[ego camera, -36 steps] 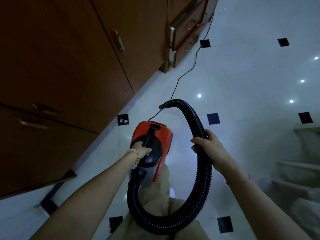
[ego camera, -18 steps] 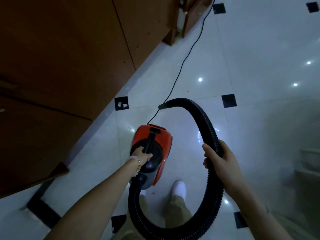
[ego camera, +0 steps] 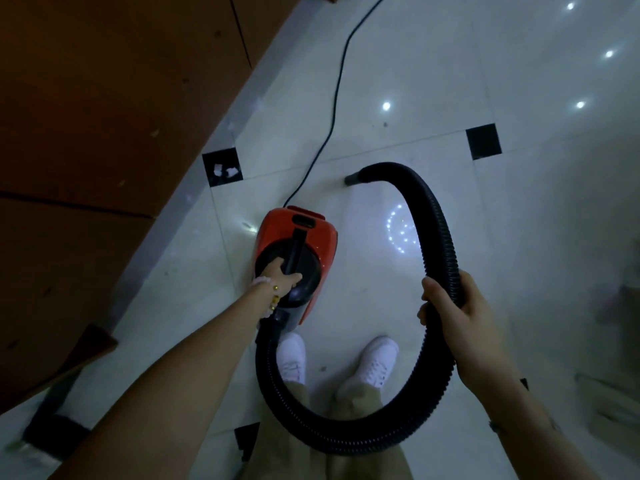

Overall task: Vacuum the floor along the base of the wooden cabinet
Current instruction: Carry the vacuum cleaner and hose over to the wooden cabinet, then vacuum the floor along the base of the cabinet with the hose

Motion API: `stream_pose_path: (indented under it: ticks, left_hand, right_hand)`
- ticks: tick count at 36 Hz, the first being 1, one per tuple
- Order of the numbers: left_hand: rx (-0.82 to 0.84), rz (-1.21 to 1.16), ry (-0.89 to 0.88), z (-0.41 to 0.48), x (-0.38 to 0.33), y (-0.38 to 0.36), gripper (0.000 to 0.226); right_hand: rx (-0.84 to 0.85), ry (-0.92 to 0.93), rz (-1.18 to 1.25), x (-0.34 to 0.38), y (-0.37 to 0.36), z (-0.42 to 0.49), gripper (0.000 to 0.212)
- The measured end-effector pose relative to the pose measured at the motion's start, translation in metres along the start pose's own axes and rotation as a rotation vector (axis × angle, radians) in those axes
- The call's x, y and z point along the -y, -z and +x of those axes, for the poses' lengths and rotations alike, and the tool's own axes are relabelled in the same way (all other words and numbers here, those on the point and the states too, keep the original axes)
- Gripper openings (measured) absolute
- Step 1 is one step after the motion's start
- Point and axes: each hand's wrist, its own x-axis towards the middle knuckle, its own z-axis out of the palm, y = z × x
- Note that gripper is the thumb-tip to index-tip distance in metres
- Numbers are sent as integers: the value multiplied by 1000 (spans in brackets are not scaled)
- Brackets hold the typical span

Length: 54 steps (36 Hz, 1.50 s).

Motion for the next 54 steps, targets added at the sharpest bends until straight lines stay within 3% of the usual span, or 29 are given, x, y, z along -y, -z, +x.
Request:
stream_pose_path:
  ticks: [20, 31, 40, 45, 50, 54]
  left_hand:
    - [-9, 44, -2, -5, 57, -20, 70]
    - [-11, 139, -40, -14, 72, -20, 53]
    - [-71, 145, -37, -13, 65, -22, 54]
    - [-239, 5, -151, 4, 43, -11, 49]
    - [-305, 388, -397, 29, 9, -8, 55]
    - [-230, 761, -434, 60, -9, -18, 72]
  right_hand:
    - [74, -110, 57, -50, -54, 1, 16]
    - [158, -220, 95, -73, -60, -3, 27]
    - [176, -189, 196, -64, -63, 19, 35]
    - [156, -193, 206, -61, -62, 39, 29]
    - [147, -188, 210, -68, -67, 52, 24]
    - [151, -194, 220, -75, -69, 54, 27]
